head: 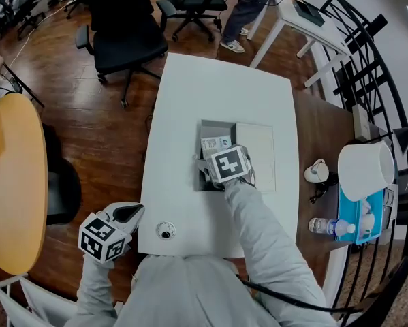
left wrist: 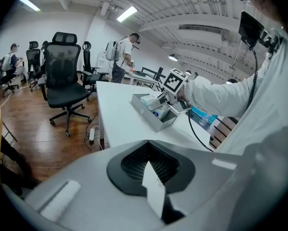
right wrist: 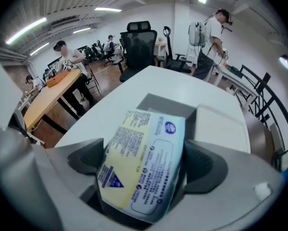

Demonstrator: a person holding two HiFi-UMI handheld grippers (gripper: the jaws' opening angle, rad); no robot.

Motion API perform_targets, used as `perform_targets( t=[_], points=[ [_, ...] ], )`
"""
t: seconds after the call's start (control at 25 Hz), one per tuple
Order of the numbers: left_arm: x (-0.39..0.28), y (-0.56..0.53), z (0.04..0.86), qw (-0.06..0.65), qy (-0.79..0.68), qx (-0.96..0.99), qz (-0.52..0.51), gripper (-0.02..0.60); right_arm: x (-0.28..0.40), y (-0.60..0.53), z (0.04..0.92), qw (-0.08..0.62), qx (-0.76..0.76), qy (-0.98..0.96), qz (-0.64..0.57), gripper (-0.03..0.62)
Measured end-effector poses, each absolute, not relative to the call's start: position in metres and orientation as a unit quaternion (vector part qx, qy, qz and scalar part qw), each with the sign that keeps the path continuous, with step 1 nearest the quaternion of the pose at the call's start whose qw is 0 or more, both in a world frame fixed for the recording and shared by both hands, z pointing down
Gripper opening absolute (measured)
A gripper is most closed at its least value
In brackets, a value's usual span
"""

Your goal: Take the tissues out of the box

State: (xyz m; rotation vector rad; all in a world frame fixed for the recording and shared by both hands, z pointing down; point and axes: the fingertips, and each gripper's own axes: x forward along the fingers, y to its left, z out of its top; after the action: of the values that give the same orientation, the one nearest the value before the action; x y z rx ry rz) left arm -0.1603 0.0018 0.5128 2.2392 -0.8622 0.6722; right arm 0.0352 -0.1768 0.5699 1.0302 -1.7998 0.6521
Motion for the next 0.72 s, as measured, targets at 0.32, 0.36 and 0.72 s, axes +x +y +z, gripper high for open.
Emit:
perform_targets(
  t=[0.32,0.36,0.72],
  points=[
    [-0.163,0.001,0.512,0.321,-0.330,0.851,0.255,0.012,0.041,-0.176,0.567,0.461,0.436,-0.725,0.267,0.491],
    [-0.163,0.001,0.512,0.320,-0.329,0.851,0.256,0.013,0.043,-0.174,0.566,0.458,0.438,-0.726,0.267,0.486],
    [-0.155,-0.002,0.504,0.308,-0.319,0.859,0.255,0.012,0.047,-0.149,0.446,0.341,0.407,-0.814,0.234,0.480]
  ],
)
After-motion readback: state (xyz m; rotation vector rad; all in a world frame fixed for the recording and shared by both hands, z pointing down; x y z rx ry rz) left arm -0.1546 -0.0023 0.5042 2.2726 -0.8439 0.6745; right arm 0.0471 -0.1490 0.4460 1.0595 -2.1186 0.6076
